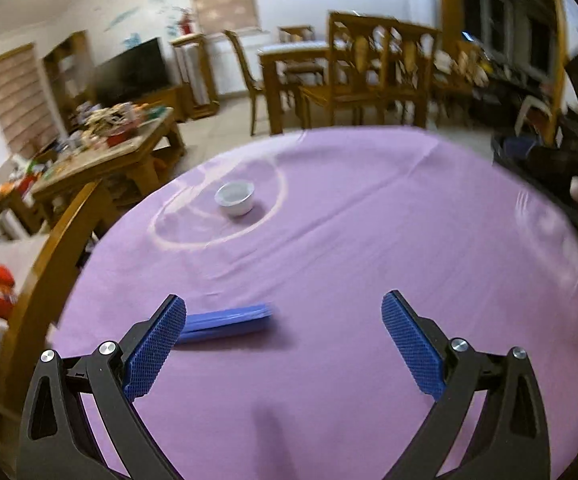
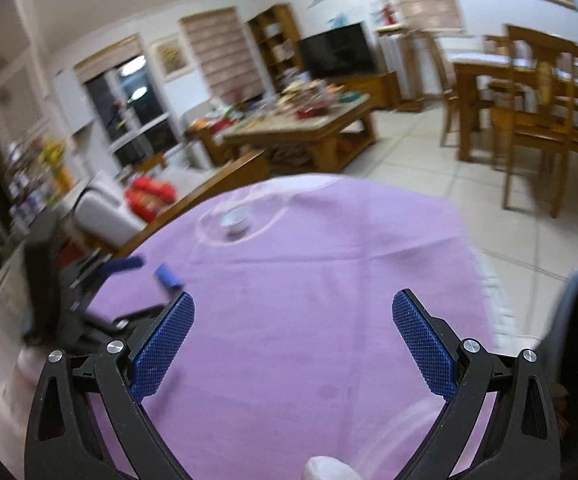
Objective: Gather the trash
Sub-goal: 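Grasp the blue strip with the left tool while the right grasps the white cap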
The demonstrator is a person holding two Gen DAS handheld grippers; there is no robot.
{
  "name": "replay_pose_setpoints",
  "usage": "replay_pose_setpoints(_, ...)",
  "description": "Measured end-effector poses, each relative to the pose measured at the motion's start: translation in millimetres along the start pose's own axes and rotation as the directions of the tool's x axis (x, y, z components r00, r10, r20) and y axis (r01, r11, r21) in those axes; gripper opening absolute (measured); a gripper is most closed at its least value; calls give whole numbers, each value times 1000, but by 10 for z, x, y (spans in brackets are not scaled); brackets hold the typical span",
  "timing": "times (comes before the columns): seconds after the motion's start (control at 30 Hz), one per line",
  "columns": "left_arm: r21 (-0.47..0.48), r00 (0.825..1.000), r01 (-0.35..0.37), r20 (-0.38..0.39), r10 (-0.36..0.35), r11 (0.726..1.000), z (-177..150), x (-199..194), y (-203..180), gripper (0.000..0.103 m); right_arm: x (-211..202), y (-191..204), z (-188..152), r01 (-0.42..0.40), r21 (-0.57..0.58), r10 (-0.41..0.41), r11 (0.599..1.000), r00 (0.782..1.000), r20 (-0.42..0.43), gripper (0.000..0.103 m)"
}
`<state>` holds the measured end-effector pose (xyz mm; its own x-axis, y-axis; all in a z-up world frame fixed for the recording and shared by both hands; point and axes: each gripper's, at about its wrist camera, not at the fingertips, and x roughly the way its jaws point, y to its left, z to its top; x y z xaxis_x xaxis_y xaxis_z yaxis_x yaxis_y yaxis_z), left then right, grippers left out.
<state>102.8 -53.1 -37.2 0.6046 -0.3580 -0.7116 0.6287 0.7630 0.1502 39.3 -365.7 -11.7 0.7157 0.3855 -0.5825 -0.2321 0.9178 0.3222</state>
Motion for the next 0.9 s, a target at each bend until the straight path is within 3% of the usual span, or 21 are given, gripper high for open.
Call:
replay_pose_setpoints(0.23, 142, 997, 53, -67, -44, 988, -75, 201, 248, 96, 453, 383, 161, -25, -149, 7, 988, 992, -122, 98)
replay_pose_setpoints(0.3, 188, 994, 71, -100, -53, 980, -85, 288, 242, 90, 625, 517, 230, -43, -186, 14, 982, 988, -152, 98)
replay_pose_setpoints(0.37, 168, 988, 126, -110, -108, 978, -74, 296, 305, 76, 771, 613, 304, -56, -204, 21, 977, 985, -170, 98)
replay_pose_setpoints(0.43, 140, 983, 157, -121, -141, 978, -66, 320, 348, 70, 942, 708, 389, -52, -229, 11, 972, 984, -177, 98)
replay_pose_setpoints(0.5, 77, 977, 179, -129, -168, 981, -68, 334, 417, 53, 1139, 790, 478, -49, -248, 3, 968, 983, -182, 98)
replay_pose_setpoints(0.57, 12, 982, 145, -127, -142, 989, -60, 336, 490, 26, 1345, 846, 553, -56, -247, 9, 967, 982, -186, 98)
replay_pose_setpoints(0.63, -42, 987, 98, -127, -102, 994, -76, 319, 547, 13, 1575, 867, 622, -50, -238, 3, 970, 981, -195, 98)
replay_pose_setpoints(0.77, -98, 987, 90, -123, -101, 991, -142, 209, 514, 12, 2026, 903, 709, 14, -244, -64, 970, 978, -198, 97)
replay_pose_setpoints(0.9, -156, 989, 75, -111, -93, 985, -189, 122, 570, 12, 2346, 907, 758, 76, -251, -126, 965, 974, -187, 89)
